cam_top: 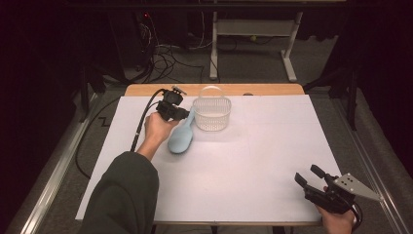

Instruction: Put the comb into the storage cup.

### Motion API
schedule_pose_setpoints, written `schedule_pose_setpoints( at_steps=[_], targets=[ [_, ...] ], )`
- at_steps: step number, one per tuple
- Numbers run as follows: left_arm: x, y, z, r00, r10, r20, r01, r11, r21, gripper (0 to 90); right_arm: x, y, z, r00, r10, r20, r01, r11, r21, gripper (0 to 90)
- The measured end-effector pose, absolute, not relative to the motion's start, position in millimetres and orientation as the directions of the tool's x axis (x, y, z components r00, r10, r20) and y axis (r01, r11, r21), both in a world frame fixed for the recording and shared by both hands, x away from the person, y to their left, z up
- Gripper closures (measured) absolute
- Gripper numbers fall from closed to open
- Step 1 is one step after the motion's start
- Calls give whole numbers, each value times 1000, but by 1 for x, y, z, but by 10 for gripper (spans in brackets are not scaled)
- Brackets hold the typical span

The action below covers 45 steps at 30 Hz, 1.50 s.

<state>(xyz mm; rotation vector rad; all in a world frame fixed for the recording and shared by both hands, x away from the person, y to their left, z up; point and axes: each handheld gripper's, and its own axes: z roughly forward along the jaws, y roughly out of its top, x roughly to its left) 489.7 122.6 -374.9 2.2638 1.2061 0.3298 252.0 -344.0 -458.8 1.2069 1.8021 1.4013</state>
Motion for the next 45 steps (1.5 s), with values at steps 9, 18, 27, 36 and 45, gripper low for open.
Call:
schedule_pose_setpoints(
  at_steps=[9, 18, 27, 36, 45],
  targets=[
    [506, 123, -389, 528, 845, -81, 736, -408, 540, 873, 251, -345, -459, -440, 892, 102, 317, 48, 947, 310],
    [511, 115, -404, 527, 845, -96, 753, -411, 515, 892, 252, -345, -459, -435, 894, 104, 318, 45, 947, 309],
    [513, 111, -412, 515, 849, -117, 768, -396, 504, 895, 251, -346, -459, -424, 900, 102, 316, 42, 948, 309],
    [514, 105, -419, 519, 848, -110, 768, -406, 495, 894, 250, -346, -459, -422, 901, 99, 314, 43, 948, 308],
    [515, 102, -422, 516, 850, -104, 765, -404, 501, 894, 250, -346, -459, -421, 902, 98, 315, 44, 948, 308]
  ],
)
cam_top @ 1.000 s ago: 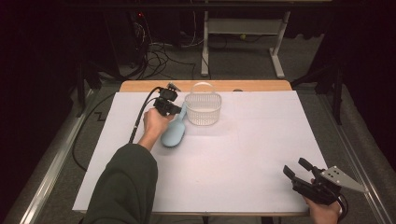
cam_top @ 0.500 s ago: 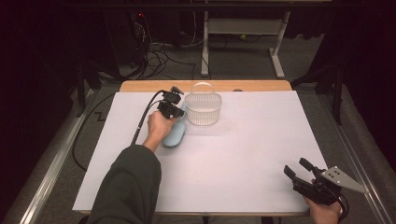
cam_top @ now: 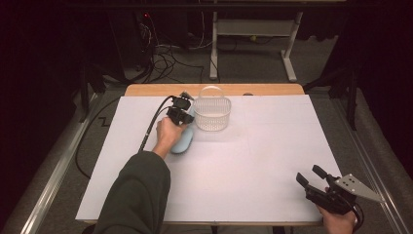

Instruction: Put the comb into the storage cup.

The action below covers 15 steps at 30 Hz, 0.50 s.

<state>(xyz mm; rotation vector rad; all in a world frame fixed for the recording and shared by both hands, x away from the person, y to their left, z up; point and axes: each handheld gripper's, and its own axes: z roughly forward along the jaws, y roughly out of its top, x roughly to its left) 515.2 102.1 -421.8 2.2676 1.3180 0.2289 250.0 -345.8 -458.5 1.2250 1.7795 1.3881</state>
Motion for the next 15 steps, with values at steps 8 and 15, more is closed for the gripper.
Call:
schedule_pose_setpoints(
  at_steps=[8, 15],
  targets=[
    [517, 100, -424, 516, 850, -109, 768, -402, 499, 895, 250, -346, -459, -424, 900, 101, 318, 43, 947, 307],
    [519, 100, -425, 512, 853, -99, 768, -404, 496, 895, 250, -346, -459, -422, 901, 103, 319, 42, 947, 305]
  ],
)
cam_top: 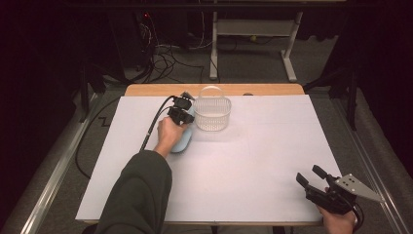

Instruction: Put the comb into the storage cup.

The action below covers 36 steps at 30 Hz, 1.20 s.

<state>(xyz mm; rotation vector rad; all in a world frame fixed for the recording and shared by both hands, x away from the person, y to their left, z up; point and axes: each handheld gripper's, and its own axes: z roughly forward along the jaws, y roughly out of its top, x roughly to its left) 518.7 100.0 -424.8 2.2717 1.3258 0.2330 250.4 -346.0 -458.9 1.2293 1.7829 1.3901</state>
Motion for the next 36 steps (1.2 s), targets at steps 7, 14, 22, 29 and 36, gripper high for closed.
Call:
schedule_pose_setpoints(
  at_steps=[7, 14, 22, 29, 36],
  targets=[
    [520, 99, -426, 507, 857, -92, 771, -403, 493, 894, 250, -346, -459, -423, 900, 103, 318, 42, 947, 305],
    [522, 101, -426, 498, 862, -92, 776, -396, 491, 895, 250, -346, -459, -423, 900, 103, 319, 41, 947, 306],
    [524, 102, -425, 486, 870, -79, 780, -391, 488, 895, 250, -346, -459, -421, 901, 103, 318, 40, 947, 305],
    [525, 107, -426, 480, 875, -61, 783, -395, 481, 894, 250, -346, -459, -422, 901, 103, 319, 41, 947, 305],
    [525, 114, -425, 470, 882, -40, 787, -399, 470, 894, 250, -346, -459, -421, 901, 103, 322, 42, 946, 305]
  ],
)
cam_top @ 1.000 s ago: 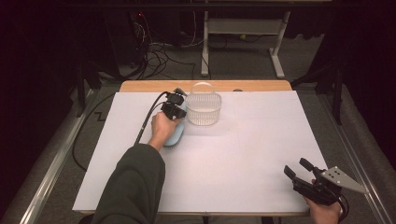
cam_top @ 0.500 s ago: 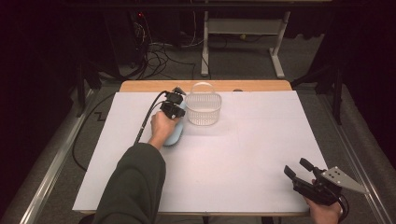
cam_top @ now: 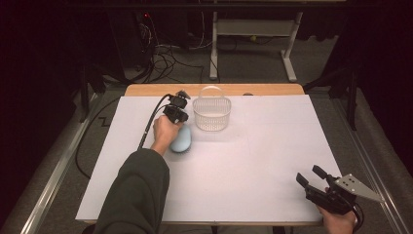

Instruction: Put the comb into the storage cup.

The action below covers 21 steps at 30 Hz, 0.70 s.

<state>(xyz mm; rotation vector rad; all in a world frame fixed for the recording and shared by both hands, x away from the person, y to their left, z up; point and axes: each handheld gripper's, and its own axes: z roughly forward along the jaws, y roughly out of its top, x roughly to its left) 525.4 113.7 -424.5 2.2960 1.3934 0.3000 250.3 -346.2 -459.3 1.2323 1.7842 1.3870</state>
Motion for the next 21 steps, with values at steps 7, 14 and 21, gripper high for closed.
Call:
schedule_pose_setpoints(
  at_steps=[7, 14, 21],
  targets=[
    [525, 120, -423, 466, 884, -23, 790, -405, 460, 894, 251, -346, -460, -422, 901, 103, 323, 43, 945, 305],
    [524, 123, -421, 462, 887, -24, 795, -402, 455, 893, 251, -345, -460, -422, 901, 103, 323, 43, 946, 304],
    [524, 124, -420, 464, 886, -16, 794, -408, 450, 893, 251, -345, -460, -423, 900, 103, 324, 43, 945, 304]
  ],
)
